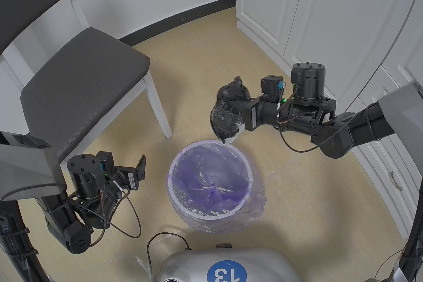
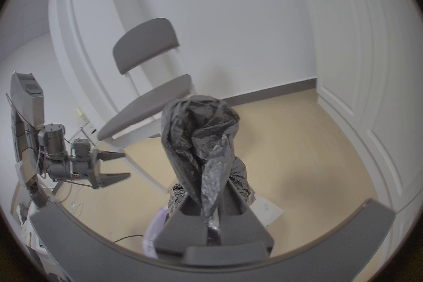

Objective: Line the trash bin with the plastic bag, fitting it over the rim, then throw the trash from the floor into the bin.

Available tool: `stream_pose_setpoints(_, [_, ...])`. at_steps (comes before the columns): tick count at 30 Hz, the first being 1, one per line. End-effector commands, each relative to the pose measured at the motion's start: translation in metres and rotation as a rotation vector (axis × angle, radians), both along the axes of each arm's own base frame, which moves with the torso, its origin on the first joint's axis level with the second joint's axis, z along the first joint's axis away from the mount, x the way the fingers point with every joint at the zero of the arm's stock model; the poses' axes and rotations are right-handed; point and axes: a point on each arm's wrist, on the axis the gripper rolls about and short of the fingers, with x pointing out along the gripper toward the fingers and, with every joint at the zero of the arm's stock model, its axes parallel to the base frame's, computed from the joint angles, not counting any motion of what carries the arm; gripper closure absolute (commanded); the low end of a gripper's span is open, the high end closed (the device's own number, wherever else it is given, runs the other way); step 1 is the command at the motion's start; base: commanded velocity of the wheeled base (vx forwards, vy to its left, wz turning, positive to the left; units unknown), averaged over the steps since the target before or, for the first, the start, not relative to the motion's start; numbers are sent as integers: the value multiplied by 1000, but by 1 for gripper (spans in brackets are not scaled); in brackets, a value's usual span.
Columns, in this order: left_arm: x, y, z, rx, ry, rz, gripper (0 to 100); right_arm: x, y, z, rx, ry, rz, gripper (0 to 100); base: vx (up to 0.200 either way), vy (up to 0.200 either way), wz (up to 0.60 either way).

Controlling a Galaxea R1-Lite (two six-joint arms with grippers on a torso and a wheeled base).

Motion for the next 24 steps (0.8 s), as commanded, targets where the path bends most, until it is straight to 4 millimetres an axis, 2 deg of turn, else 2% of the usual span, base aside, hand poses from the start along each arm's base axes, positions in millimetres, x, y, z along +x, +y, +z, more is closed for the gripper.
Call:
stream_pose_setpoints(1, [-10, -1, 4, -36, -7, -1, 0, -13, 17, 0, -5, 0, 46, 100, 0, 0, 0])
stream_pose_setpoints(7, [-43, -1, 10, -65, 17, -11, 0, -20, 35, -10, -26, 8, 50, 100, 0, 0, 0])
stream_pose_setpoints(13, [-40, -1, 25, -80, -50, -12, 0, -29, 47, -20, -41, 30, 82, 100, 0, 0, 0])
stream_pose_setpoints(17, [-43, 0, 30, -86, -68, -19, 0, -29, 56, -42, -69, 67, 98, 100, 0, 0, 0])
stream_pose_setpoints(18, [-43, 0, 30, -86, -68, -19, 0, -29, 56, -42, -69, 67, 98, 100, 0, 0, 0])
stream_pose_setpoints(19, [-44, -1, 32, -82, -76, -26, 0, -26, 58, -54, -80, 82, 96, 100, 0, 0, 0])
stream_pose_setpoints(24, [-44, 0, 33, -67, -81, -26, 0, -24, 59, -70, -87, 86, 72, 100, 0, 0, 0])
